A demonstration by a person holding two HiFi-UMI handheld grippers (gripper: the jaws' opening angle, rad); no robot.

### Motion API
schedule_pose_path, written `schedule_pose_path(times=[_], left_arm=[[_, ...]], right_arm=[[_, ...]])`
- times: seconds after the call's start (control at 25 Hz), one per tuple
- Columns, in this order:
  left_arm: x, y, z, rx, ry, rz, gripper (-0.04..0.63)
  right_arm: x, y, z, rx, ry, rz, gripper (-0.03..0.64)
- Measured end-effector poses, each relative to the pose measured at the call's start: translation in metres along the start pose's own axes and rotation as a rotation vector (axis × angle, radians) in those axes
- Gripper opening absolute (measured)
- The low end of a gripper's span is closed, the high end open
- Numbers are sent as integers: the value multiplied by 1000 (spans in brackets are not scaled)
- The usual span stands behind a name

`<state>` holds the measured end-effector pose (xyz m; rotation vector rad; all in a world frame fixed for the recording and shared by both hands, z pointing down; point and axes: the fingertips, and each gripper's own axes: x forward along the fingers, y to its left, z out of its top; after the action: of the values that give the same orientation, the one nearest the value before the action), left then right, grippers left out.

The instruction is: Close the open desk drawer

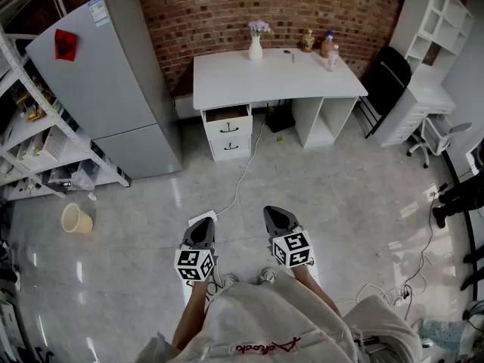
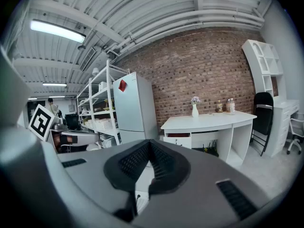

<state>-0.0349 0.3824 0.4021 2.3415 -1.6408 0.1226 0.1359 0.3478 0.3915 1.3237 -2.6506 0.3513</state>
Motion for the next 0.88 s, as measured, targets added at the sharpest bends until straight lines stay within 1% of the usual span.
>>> schedule_pose_path(times=[0.36, 0.6, 0.88], left_arm=[[7, -9, -8, -1, 12, 1, 12], [16, -19, -6, 11, 12, 0, 12], [25, -33, -3, 4, 13, 15, 12]], right_arm=[[-3, -9, -4, 3, 2, 9, 17], [-6, -16, -5, -10, -8, 36, 17], [-16, -38, -13, -7, 7, 28, 17]])
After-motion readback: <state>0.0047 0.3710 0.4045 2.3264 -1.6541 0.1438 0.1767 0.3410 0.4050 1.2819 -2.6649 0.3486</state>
